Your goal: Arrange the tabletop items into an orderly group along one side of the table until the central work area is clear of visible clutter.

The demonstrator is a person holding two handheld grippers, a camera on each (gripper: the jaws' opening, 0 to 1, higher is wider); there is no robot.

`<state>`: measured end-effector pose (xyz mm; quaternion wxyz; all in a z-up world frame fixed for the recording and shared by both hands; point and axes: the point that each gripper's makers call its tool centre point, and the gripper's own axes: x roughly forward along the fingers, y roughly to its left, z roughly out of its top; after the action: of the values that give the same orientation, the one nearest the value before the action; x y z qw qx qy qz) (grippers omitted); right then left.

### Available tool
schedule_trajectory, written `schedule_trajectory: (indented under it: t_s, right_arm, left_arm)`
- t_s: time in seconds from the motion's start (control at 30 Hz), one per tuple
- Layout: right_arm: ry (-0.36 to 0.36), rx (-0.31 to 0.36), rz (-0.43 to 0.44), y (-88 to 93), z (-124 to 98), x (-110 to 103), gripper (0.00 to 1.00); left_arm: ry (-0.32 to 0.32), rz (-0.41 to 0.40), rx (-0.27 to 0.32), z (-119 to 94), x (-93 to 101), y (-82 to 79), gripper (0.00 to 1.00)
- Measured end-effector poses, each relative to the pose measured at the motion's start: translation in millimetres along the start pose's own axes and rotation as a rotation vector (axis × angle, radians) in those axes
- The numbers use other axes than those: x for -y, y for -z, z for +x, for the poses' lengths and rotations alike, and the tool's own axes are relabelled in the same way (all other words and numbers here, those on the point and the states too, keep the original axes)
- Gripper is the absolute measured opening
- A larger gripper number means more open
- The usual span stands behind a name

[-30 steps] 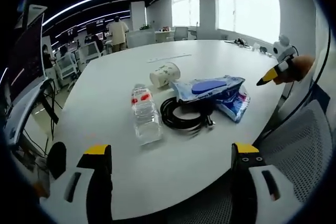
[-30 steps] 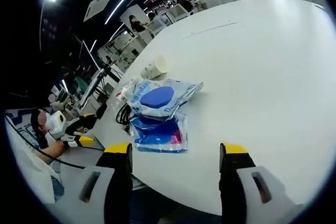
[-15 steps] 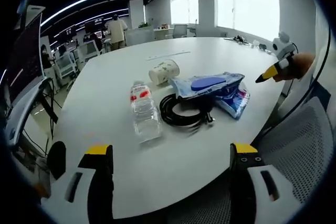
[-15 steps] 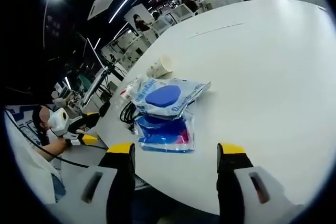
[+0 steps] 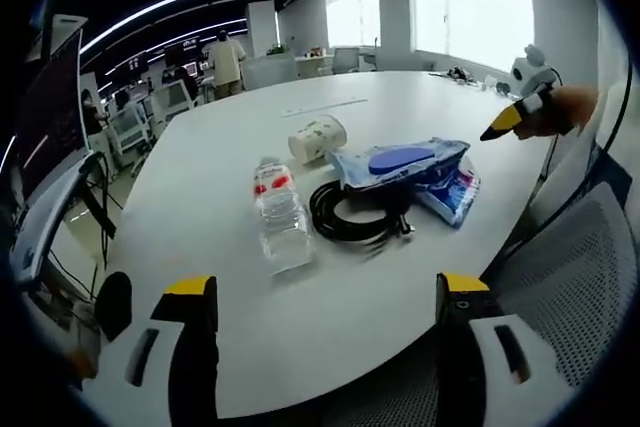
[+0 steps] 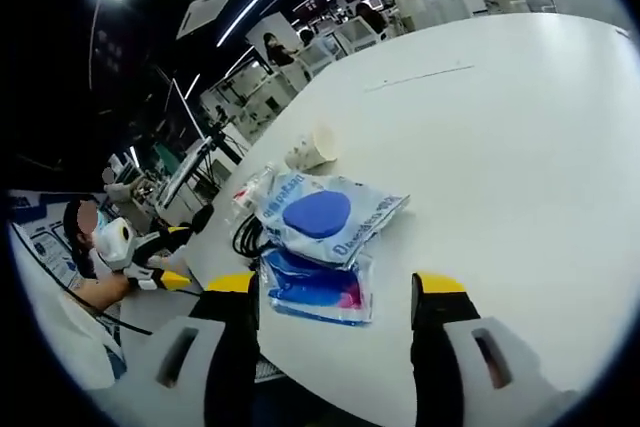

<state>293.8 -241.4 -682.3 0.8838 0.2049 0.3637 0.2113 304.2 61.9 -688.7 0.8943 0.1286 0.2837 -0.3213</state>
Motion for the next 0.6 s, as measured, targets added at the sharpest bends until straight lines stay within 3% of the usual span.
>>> schedule_trajectory:
  t_s: [0.37,0.6]
  right_arm:
    - [-0.056,0.014,-0.107,-49.9,18,-14,0.57]
    - [-0.093,-0.001,-0.149,-67.9,35,-24,0.56]
  left_arm:
    - [0.005,0.006,0.004,1,-2.1,2.8,0.93]
    - [0.005,0.013,0.001,2,-2.9,4.5,0.92]
